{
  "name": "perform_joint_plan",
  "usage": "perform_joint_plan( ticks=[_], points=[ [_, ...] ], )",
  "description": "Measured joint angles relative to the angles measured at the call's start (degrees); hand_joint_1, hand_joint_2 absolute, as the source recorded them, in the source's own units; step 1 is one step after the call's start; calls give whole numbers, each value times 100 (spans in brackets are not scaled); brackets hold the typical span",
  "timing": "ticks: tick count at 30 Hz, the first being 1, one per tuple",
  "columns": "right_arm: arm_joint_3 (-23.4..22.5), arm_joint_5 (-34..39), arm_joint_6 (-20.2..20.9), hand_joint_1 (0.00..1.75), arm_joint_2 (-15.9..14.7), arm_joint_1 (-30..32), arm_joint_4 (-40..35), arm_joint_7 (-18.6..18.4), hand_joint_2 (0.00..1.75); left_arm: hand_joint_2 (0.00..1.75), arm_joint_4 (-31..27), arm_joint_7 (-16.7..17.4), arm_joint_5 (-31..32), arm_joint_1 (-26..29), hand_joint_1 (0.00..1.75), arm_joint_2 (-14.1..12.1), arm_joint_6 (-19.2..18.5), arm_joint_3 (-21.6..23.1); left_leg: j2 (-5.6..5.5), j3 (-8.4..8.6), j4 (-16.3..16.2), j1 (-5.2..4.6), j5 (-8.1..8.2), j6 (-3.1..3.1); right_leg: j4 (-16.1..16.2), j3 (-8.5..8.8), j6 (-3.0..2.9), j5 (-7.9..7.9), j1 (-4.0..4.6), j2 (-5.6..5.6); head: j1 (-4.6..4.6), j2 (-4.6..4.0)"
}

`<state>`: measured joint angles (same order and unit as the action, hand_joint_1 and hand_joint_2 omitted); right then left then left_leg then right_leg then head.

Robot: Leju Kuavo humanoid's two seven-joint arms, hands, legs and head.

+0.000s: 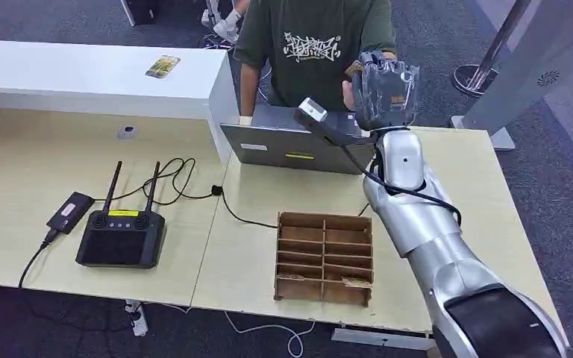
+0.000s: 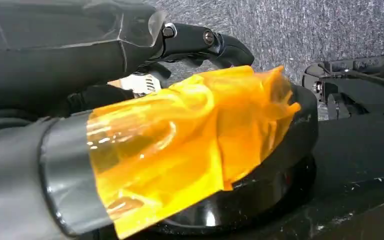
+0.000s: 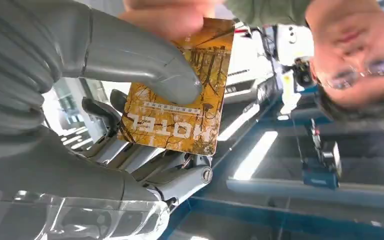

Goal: Pass the card to the sensor for recognition and then transmit it.

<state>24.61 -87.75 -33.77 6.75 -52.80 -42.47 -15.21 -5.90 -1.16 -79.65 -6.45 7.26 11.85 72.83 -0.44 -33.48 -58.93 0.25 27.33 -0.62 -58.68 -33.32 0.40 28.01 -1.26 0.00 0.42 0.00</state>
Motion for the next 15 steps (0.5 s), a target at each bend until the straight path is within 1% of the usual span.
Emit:
perform_joint_plan(
  ticks=[3, 6, 15],
  points=[
    [0, -26, 72, 175, 37, -118, 301, -96, 175, 0, -2, 0, 4, -1, 0, 0, 0, 11, -2, 0, 0, 0, 0, 0, 0, 0, 0, 0, 0, -1, 0, 0],
    [0, 63, 103, 175, 63, -197, 565, -114, 175, 0, -15, 2, 2, -2, 0, 0, 0, 13, -4, 0, 0, 0, 0, 0, 1, 0, 0, 0, 0, -2, -2, 0],
    [0, 89, 66, 175, 120, -197, 912, -120, 175, 0, -15, 0, -15, -3, 0, 0, 0, 13, -4, 1, 0, 0, 0, -1, 1, -1, 0, 0, 0, -2, -2, 0]
  ],
)
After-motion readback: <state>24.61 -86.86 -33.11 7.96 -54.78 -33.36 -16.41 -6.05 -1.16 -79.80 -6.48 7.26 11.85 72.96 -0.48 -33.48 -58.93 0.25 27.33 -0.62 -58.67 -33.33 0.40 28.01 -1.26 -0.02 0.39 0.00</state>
